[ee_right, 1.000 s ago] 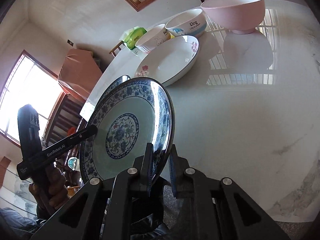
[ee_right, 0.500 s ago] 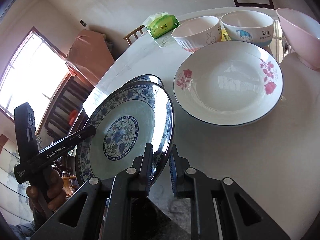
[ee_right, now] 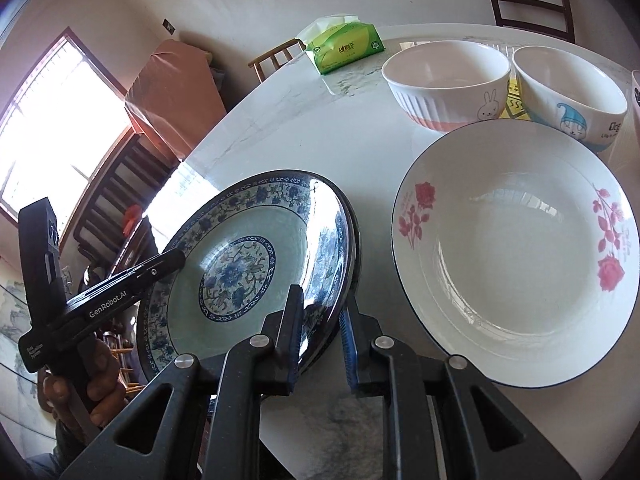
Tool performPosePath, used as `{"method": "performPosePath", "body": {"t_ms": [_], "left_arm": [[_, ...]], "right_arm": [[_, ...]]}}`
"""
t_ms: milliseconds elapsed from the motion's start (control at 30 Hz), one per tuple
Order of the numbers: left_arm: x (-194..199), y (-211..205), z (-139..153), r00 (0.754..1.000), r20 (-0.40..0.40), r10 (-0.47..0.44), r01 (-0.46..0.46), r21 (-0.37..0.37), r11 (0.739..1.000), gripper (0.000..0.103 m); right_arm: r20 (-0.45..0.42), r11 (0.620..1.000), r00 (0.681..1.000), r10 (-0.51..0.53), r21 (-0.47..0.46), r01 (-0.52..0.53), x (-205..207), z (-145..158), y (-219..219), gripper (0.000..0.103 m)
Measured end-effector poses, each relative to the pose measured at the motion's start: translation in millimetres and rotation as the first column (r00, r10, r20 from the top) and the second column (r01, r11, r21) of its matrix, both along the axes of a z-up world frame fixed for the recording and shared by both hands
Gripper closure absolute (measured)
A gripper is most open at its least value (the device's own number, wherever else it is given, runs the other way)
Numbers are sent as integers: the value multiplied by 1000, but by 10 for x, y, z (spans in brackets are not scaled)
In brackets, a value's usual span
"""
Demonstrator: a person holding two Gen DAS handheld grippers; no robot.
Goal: Organize plates and bowls
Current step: 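Lower the plate onto the other plate and open the right gripper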
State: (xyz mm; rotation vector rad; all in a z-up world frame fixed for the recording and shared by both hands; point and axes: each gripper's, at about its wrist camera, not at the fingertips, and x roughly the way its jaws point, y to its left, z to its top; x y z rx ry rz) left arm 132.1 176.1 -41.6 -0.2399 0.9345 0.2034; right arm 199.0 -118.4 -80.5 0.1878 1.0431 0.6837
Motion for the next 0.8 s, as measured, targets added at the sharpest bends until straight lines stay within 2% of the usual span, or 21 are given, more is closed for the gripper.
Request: {"method": "performPosePath", "body": {"t_ms": [167,267,300,400,467,567,633,733,800], "left_arm": [[-27,-68,53,999,29,-44,44,18,999,80],[-55,-200,145,997,64,-50,43,118,992,80],[-64,-221,164,996,70,-51,42,125,991,80],[-87,-233,182,996,71,-55,50,79,996,79],[-99,-245,166,996,68,-53,48,79,996,79],[-98,-231,97,998,39,-44,42,52,998,79],[-120,-209,70,999,26,-41,41,18,999,79],[-177,-219,82,998,27,-49,50,-25,998,79],[-193,-277,91,996,24,-80,82,-62,995,79]], "right_arm": [[33,999,999,-2,-32,3,-28,33,38,85],[62,998,998,7,-67,-3,-90,50,71,86],[59,998,998,10,-58,-7,-99,43,74,86],[71,998,997,15,-64,-11,-100,43,112,86],[92,997,996,17,-83,-9,-113,45,137,85],[195,977,979,53,-215,-11,-186,39,277,78],[273,963,959,77,-268,-1,-265,39,339,68],[346,961,935,72,-277,29,-358,111,320,63],[376,974,926,37,-222,52,-415,194,181,63]]}}
